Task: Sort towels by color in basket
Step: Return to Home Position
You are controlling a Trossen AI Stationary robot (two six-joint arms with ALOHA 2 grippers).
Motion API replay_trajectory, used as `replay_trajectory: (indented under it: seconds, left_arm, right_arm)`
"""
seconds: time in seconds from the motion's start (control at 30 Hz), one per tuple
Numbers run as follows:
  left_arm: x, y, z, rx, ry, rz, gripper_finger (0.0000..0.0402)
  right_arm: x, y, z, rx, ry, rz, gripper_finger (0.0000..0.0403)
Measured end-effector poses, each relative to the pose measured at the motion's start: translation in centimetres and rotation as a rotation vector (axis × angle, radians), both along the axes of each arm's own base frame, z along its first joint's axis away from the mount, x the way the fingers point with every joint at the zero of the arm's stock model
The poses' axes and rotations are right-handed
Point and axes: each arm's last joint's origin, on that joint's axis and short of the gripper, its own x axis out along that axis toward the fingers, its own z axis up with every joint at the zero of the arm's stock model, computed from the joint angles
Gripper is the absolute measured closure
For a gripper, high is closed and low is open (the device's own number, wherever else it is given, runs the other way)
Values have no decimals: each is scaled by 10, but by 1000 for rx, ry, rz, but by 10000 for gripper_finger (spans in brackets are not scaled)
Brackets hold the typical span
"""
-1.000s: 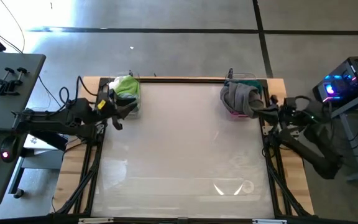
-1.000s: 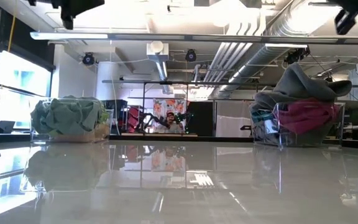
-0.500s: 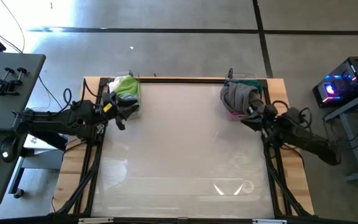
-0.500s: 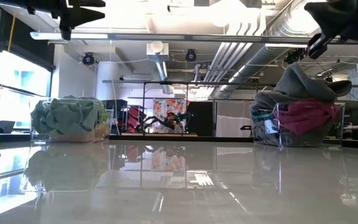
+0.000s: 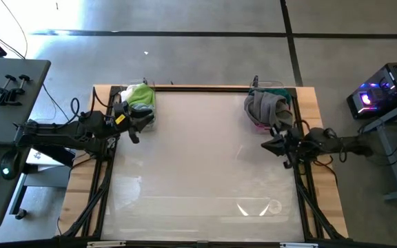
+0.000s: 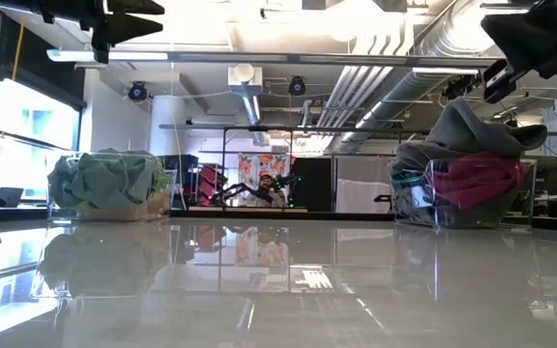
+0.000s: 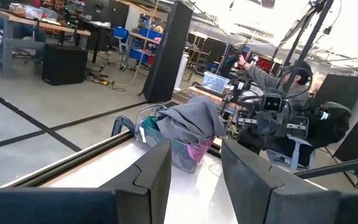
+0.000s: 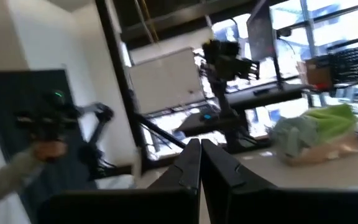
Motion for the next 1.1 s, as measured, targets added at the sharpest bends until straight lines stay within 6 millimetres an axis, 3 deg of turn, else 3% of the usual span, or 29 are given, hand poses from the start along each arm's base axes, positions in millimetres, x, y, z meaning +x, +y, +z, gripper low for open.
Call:
replay_trajectory:
  seconds: [0.2,0.5,0.63,0.77,0.87,1.1]
  left_arm:
    - [2,0,-1,0,12,0,275]
    - [8,0,-5,2,43,-1,275]
    - [15,-4,-10,83,62,-66,275]
    - [19,-16,-27,249,-36,-212,275]
    - [14,-20,-46,280,-122,-228,281]
    - [-3,-20,-97,231,-126,-262,349]
  right_arm:
    - [2,0,-8,-37,86,-103,403]
    - [4,1,-21,-69,202,-77,403]
    - [4,1,-25,-75,239,-77,402]
    - [4,1,-25,-53,240,-74,402]
    - [4,1,-25,-49,241,-74,402]
    - [4,1,-25,-49,240,-74,402]
